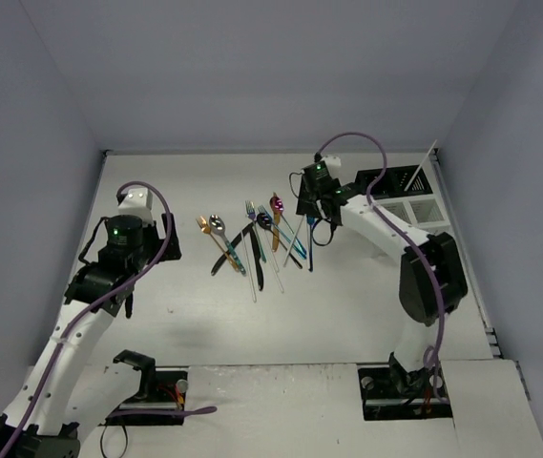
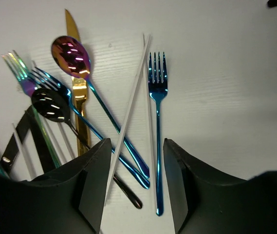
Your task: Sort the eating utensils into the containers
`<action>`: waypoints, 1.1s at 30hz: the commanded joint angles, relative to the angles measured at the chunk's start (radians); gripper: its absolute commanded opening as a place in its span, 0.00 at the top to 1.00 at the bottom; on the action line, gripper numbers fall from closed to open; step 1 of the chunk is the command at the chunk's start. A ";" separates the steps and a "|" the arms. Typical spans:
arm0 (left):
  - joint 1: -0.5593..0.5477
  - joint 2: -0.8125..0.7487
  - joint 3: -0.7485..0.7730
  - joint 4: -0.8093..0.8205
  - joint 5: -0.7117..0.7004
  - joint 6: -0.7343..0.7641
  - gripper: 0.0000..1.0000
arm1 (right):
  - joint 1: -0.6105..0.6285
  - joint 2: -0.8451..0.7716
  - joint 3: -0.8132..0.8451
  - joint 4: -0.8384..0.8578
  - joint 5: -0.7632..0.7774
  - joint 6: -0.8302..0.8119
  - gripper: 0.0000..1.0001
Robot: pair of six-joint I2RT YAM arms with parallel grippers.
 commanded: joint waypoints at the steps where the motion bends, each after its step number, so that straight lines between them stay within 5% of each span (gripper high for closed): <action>1: 0.008 -0.012 0.009 0.030 -0.024 0.001 0.17 | 0.004 0.090 0.081 0.010 0.009 0.106 0.60; 26: 0.028 0.008 0.005 0.028 0.033 -0.016 0.17 | 0.010 0.343 0.214 0.010 0.000 0.210 0.77; 33: 0.032 0.008 0.004 0.028 0.040 -0.016 0.17 | 0.014 0.351 0.246 0.010 0.021 0.170 1.00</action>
